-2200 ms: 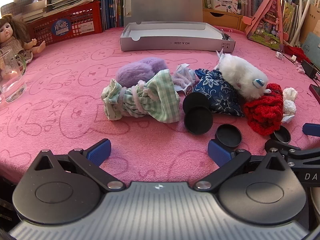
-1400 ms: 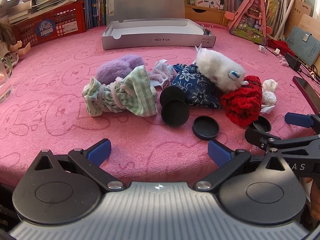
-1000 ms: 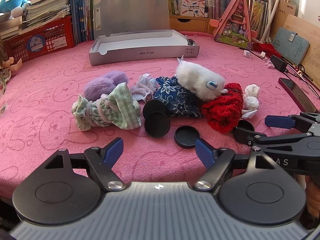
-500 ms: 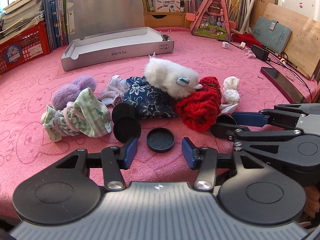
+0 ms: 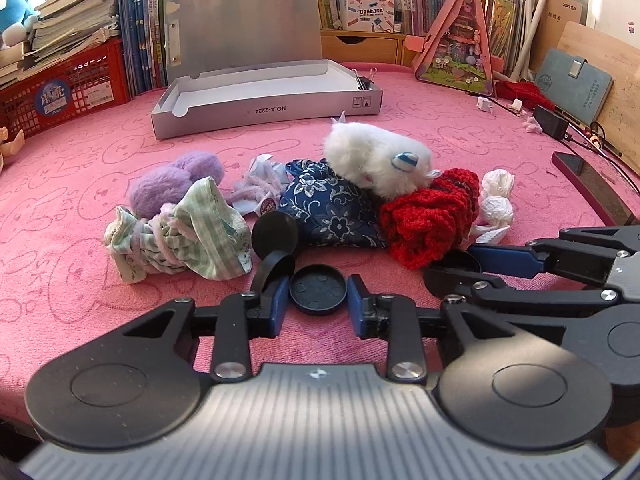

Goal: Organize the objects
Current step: 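Close the left tool on a black round lid while the right tool grasps another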

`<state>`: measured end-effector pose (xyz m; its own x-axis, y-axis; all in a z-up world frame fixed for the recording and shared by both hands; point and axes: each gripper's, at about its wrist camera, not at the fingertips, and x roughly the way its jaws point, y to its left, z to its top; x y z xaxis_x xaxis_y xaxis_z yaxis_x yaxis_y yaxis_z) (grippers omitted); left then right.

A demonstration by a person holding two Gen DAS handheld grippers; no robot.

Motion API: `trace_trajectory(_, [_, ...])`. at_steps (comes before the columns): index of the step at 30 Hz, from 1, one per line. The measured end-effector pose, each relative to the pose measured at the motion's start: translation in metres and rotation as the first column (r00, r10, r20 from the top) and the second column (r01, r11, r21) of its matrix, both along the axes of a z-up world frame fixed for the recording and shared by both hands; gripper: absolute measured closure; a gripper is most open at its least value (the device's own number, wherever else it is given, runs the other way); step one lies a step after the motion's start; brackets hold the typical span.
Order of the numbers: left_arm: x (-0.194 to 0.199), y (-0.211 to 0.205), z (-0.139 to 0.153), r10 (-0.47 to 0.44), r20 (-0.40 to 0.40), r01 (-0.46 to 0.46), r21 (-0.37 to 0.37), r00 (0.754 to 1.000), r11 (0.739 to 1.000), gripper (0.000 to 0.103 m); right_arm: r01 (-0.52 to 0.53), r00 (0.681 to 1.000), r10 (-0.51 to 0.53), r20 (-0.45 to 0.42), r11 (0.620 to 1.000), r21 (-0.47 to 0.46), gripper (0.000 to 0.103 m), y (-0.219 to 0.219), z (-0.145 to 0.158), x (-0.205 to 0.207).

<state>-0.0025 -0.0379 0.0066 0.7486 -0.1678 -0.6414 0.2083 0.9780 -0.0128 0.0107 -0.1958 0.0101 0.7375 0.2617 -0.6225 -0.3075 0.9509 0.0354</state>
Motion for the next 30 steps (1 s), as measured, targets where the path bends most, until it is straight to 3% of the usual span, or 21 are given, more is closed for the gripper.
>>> trace_trajectory(16, [-0.0031,0.0071,-0.0012,0.026,0.034,-0.026,-0.015,0.999,1.0,0.067,0.004,1.0,-0.004,-0.01,1.0,0.011,0.065,0.0056,0.0004,0.0023])
trace_trajectory(23, [0.0015,0.0033,-0.004,0.016,0.058,-0.016,-0.009,0.998,1.0,0.055,0.047,0.999,-0.047,-0.011,0.999,0.009,0.064,0.0,0.0005,0.0048])
trace_trajectory(30, [0.0008,-0.0015,-0.0065,0.015,0.073,-0.015,0.003,0.997,1.0,0.056,0.059,0.998,-0.059,-0.007,0.998,-0.01,0.064,0.0003,-0.0005,0.0043])
